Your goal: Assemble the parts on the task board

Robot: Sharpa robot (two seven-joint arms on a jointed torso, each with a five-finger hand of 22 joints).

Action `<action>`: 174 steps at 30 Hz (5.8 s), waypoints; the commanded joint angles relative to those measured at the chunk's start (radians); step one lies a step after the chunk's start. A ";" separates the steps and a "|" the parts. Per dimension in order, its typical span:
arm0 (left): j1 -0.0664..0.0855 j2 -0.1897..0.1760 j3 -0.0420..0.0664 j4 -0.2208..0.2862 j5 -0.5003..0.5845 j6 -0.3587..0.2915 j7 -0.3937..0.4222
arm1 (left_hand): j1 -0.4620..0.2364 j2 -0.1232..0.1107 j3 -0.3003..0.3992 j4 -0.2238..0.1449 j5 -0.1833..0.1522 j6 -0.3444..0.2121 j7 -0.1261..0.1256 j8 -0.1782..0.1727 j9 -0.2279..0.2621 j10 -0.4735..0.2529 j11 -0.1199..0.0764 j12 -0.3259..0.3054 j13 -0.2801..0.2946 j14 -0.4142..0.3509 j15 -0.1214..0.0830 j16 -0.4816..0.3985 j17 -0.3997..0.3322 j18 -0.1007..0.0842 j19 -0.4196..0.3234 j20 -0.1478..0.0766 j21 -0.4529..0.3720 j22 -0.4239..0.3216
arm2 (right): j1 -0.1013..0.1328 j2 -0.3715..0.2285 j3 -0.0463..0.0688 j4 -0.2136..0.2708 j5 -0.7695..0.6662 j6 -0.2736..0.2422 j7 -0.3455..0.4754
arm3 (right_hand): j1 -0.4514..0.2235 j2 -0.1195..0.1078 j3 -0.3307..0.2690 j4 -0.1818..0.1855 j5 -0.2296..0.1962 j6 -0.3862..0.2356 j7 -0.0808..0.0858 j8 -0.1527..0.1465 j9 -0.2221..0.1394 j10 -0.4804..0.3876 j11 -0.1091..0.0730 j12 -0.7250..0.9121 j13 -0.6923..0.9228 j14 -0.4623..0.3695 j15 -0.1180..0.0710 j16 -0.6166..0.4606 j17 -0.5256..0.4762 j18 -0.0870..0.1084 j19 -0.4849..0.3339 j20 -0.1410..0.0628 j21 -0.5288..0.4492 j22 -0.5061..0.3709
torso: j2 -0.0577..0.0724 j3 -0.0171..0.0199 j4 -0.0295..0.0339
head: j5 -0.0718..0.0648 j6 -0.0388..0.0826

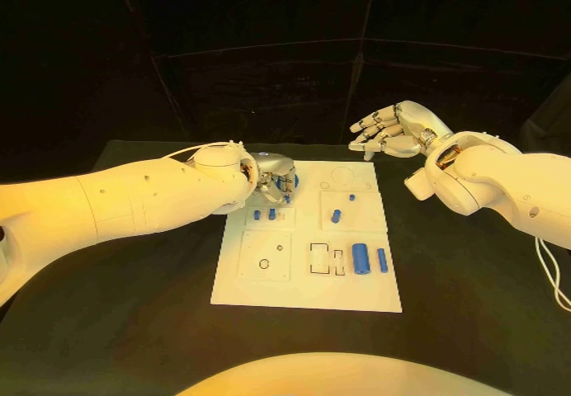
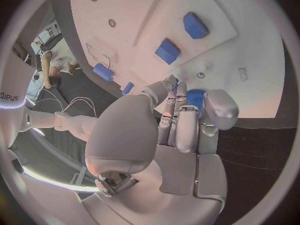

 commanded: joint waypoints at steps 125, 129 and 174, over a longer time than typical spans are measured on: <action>-0.002 -0.310 0.043 0.171 1.321 -0.107 0.500 | -0.050 -0.016 -0.096 0.037 0.007 -0.060 0.058 -0.067 -0.001 -0.119 0.054 0.002 0.007 -0.219 0.042 -0.309 -0.553 0.066 -0.218 0.046 -0.456 -0.372 | -0.040 0.044 -0.003 -0.039 -0.858 0.201 -0.230 | 0.032 -0.013 0.161 -0.137 -0.105 0.185 -0.043 -0.094 -0.002 0.107 -0.041 -0.210 -0.108 0.249 -0.058 0.541 0.377 -0.041 0.256 -0.064 0.533 0.510 | 0.002 -0.0010 -0.0020 | -0.024 0.029; -0.002 -0.317 0.043 0.185 1.383 -0.105 0.512 | -0.047 -0.013 -0.092 0.036 0.008 -0.057 0.057 -0.062 -0.002 -0.112 0.053 0.013 0.006 -0.242 0.042 -0.333 -0.592 0.066 -0.227 0.047 -0.467 -0.379 | -0.054 0.051 -0.003 -0.041 -0.875 0.206 -0.231 | 0.029 -0.012 0.184 -0.146 -0.120 0.193 -0.043 -0.108 -0.002 0.108 -0.039 -0.213 -0.108 0.245 -0.056 0.570 0.395 -0.044 0.258 -0.063 0.559 0.539 | 0.002 -0.0013 -0.0010 | -0.024 0.031; -0.002 -0.344 0.042 0.218 1.421 -0.123 0.537 | -0.041 -0.011 -0.087 0.031 0.009 -0.047 0.053 -0.050 -0.001 -0.096 0.048 0.033 0.007 -0.258 0.039 -0.345 -0.620 0.067 -0.233 0.044 -0.479 -0.388 | -0.096 0.103 -0.004 -0.067 -0.953 0.266 -0.269 | -0.045 -0.038 0.562 -0.222 -0.190 0.295 -0.057 -0.138 0.002 0.206 -0.057 -0.234 -0.106 0.255 -0.068 0.848 0.594 -0.093 0.368 -0.067 0.797 0.838 | 0.002 -0.0007 -0.0020 | -0.021 0.021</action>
